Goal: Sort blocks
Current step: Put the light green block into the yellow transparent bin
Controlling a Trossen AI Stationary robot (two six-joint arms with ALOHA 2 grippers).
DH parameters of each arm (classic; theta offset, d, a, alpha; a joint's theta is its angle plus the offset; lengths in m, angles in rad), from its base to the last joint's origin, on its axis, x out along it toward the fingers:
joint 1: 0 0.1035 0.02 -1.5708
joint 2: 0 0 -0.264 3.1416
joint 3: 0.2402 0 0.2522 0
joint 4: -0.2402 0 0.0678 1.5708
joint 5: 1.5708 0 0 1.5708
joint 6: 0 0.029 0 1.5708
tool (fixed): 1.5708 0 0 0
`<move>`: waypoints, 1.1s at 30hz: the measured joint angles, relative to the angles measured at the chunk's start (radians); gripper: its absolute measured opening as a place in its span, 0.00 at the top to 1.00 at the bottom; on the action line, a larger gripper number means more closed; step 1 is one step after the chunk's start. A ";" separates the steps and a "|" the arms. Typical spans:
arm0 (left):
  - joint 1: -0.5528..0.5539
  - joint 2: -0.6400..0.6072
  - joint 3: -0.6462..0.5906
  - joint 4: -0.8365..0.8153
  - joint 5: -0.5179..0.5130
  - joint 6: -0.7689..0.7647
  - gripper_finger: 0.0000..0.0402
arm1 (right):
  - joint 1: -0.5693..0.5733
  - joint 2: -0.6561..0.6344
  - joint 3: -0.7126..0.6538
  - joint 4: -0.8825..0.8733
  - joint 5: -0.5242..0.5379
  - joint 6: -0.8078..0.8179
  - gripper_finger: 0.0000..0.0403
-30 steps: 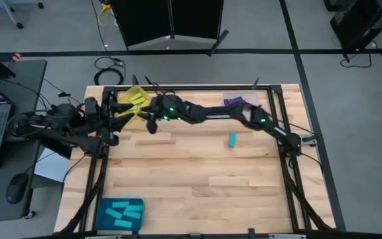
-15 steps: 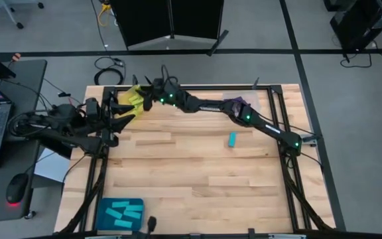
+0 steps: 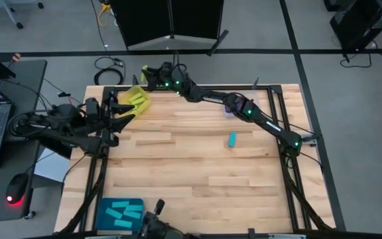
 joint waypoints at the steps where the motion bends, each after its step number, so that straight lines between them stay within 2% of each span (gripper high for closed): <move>1: 0.000 0.000 0.000 0.003 0.000 0.003 0.59 | 0.001 0.000 0.000 0.002 0.002 -0.006 0.71; 4: 0.000 0.000 0.000 0.019 0.000 0.015 0.59 | 0.015 0.000 0.000 0.003 -0.001 -0.047 0.71; 6: 0.000 0.000 0.000 0.023 0.000 0.017 0.59 | 0.038 0.023 0.003 0.034 -0.005 -0.133 0.71; 11: 0.000 0.000 0.000 0.022 0.000 0.019 0.59 | 0.060 0.075 -0.002 -0.017 -0.101 -0.169 0.71; 20: 0.000 0.000 0.000 0.014 0.000 0.004 0.59 | 0.043 0.091 0.001 0.000 -0.073 -0.168 0.71; 24: 0.000 0.000 0.000 0.013 0.000 0.004 0.59 | 0.042 0.091 0.000 0.004 -0.029 -0.165 0.71; 33: 0.000 0.000 0.000 0.012 0.000 0.004 0.59 | 0.041 0.091 0.000 0.005 -0.022 -0.167 0.71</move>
